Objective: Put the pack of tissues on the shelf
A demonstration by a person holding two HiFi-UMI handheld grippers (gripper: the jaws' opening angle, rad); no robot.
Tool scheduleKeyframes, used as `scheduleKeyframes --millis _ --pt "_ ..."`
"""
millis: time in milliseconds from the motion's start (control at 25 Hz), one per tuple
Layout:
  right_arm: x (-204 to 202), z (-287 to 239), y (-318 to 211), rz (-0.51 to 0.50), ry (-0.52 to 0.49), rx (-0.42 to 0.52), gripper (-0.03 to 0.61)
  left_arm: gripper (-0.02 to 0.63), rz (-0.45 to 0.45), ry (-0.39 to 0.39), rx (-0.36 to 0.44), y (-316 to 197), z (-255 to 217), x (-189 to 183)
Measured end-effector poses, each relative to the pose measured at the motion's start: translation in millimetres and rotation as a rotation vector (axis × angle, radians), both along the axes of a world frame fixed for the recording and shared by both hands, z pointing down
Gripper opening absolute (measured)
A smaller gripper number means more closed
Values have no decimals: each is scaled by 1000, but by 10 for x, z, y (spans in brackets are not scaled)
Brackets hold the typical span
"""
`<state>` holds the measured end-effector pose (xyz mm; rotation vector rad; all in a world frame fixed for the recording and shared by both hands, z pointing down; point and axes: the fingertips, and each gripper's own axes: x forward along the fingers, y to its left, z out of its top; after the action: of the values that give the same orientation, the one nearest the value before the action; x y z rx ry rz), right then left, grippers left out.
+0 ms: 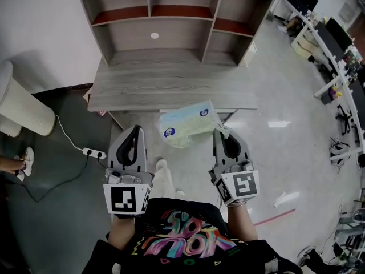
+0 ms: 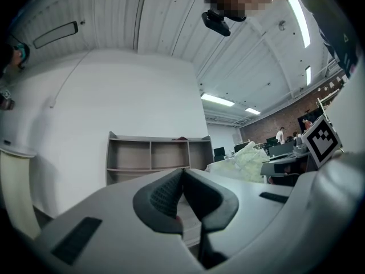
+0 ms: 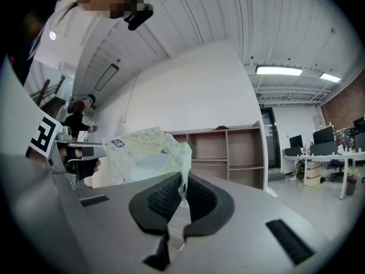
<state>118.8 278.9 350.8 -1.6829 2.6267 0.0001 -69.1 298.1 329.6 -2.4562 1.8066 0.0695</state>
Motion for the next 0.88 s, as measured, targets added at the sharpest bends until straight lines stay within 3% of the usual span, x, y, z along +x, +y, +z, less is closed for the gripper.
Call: scheduleKeyframes --millis 160,640,880 --pt "-99 52 -498 1 34 -28 18 25 -1 54 7 -542 -69 -110" --pt "-403 -26 -1844 61 44 1 18 25 53 52 20 -1921 -167 -502" --pt "-492 -100 -2177 121 27 10 18 25 93 24 -1 -2253 -101 -656"
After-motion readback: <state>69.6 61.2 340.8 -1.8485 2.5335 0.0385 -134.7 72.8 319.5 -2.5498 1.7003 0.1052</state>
